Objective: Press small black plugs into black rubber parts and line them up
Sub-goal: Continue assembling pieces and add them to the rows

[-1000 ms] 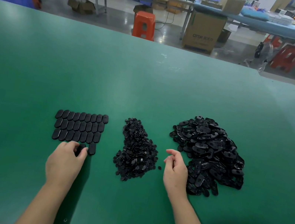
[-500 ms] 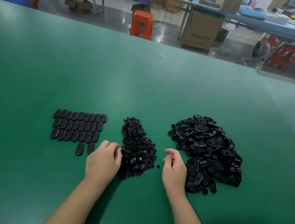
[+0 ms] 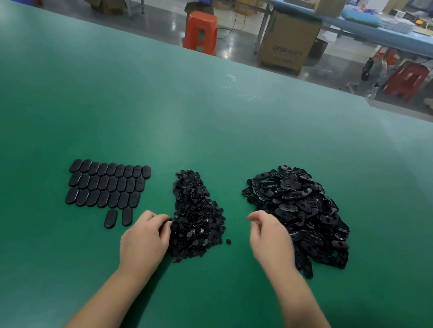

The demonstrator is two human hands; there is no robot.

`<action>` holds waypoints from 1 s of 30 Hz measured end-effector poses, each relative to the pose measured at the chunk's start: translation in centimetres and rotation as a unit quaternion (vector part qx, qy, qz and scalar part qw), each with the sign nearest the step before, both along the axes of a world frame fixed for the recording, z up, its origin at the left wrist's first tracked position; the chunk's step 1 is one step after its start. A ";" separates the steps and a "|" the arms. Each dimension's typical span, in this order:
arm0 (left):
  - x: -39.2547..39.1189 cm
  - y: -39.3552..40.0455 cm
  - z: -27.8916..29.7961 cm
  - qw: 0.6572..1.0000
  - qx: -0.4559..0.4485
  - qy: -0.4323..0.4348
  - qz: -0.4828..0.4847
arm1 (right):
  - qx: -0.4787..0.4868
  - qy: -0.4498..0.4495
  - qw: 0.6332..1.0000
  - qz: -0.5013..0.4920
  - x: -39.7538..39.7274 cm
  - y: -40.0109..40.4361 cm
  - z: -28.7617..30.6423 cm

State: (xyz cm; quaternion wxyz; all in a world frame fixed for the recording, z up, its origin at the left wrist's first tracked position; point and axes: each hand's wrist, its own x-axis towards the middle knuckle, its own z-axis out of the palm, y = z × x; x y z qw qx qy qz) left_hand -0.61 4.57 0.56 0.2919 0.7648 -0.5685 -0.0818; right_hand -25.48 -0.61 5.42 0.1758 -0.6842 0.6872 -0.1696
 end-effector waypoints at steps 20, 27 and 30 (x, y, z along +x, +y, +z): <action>-0.1 -0.2 0.2 0.999 -0.014 0.028 0.019 | 0.035 0.061 0.998 -0.005 -4.0 -1.6 1.3; 0.1 -0.2 0.1 0.992 -0.049 0.111 0.024 | -0.008 -0.255 0.966 -0.037 -0.4 0.5 1.0; 0.0 0.1 0.1 0.990 -0.072 0.119 -0.006 | 0.039 -0.374 0.926 -0.035 1.1 1.3 0.3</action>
